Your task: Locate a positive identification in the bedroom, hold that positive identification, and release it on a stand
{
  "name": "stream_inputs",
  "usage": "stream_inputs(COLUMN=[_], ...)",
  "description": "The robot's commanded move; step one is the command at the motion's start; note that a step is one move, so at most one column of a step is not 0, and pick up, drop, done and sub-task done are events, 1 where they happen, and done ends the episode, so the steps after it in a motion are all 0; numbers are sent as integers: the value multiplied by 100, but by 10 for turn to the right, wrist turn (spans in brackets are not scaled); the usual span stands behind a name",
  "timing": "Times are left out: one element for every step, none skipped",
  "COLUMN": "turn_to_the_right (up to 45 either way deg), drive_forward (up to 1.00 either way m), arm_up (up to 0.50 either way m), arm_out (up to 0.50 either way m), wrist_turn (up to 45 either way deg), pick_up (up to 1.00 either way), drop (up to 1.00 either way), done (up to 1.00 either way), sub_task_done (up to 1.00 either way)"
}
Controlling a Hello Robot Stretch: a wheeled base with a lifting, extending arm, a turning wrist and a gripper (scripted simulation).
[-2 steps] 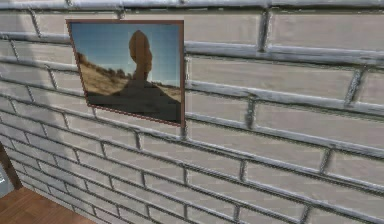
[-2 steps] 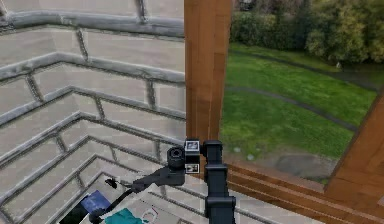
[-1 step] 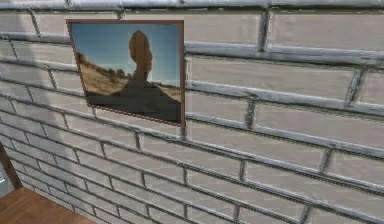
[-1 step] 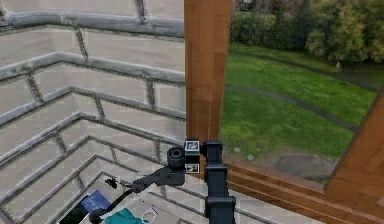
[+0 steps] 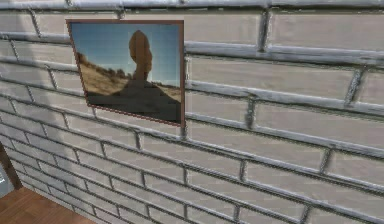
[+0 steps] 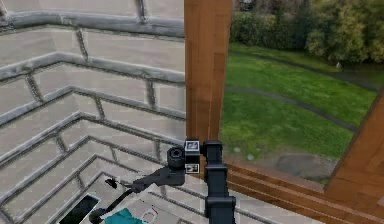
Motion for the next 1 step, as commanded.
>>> stream_inputs(turn_to_the_right=[0], drive_forward=[0], arm_up=[10], arm_out=[0], wrist_turn=[0], pick_up=[0], drop=[0], done=[0], sub_task_done=[0])
